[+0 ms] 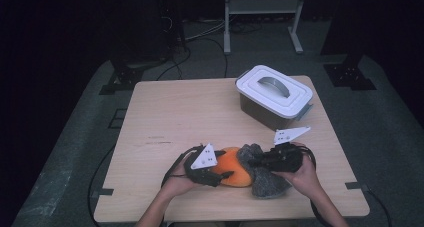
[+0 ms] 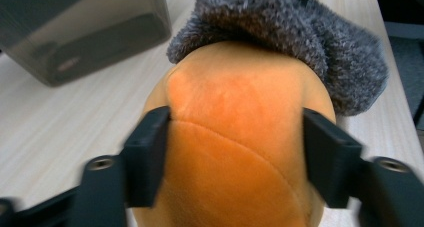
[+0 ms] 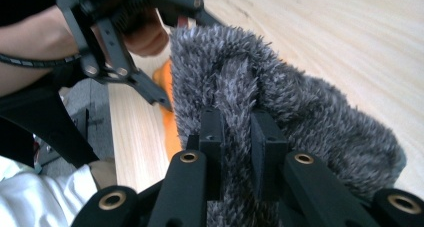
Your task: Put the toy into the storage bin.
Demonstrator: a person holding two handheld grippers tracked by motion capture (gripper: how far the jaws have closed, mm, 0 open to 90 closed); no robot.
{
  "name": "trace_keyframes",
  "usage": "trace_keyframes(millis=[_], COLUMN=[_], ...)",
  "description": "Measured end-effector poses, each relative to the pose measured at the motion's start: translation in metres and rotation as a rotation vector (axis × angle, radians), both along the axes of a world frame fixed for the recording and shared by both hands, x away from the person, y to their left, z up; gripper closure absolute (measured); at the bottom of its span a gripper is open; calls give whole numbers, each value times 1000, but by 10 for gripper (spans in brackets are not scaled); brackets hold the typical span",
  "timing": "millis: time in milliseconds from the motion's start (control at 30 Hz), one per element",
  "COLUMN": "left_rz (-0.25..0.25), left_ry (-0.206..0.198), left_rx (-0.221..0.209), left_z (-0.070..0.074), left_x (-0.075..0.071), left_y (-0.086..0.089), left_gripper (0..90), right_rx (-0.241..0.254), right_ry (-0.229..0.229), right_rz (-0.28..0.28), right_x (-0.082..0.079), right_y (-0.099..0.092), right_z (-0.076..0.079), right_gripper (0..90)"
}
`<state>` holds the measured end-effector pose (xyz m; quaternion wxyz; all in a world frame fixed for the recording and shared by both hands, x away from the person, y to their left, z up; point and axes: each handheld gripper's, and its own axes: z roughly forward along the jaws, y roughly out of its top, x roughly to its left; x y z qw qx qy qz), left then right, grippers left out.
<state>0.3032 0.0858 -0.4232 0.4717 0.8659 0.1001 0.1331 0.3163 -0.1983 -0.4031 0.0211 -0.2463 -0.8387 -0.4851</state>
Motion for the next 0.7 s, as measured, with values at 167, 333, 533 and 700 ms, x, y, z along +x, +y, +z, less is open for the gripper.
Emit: trace_keyframes(millis=[167, 333, 533, 700], left_rz=[-18, -3, -8, -38], left_ry=[111, 171, 154, 113], left_rx=[-69, -63, -41, -47], left_z=[-3, -6, -6, -2], left_x=[9, 13, 10, 5], left_y=[10, 15, 16, 9], left_gripper=[89, 138, 244, 268], right_rx=[-36, -39, -73, 64], right_ry=[34, 70, 104, 54], right_rz=[26, 24, 12, 41], right_x=[3, 1, 5, -5], right_y=[-2, -11, -20, -20], right_z=[-11, -19, -24, 7], right_gripper=[774, 773, 774, 775])
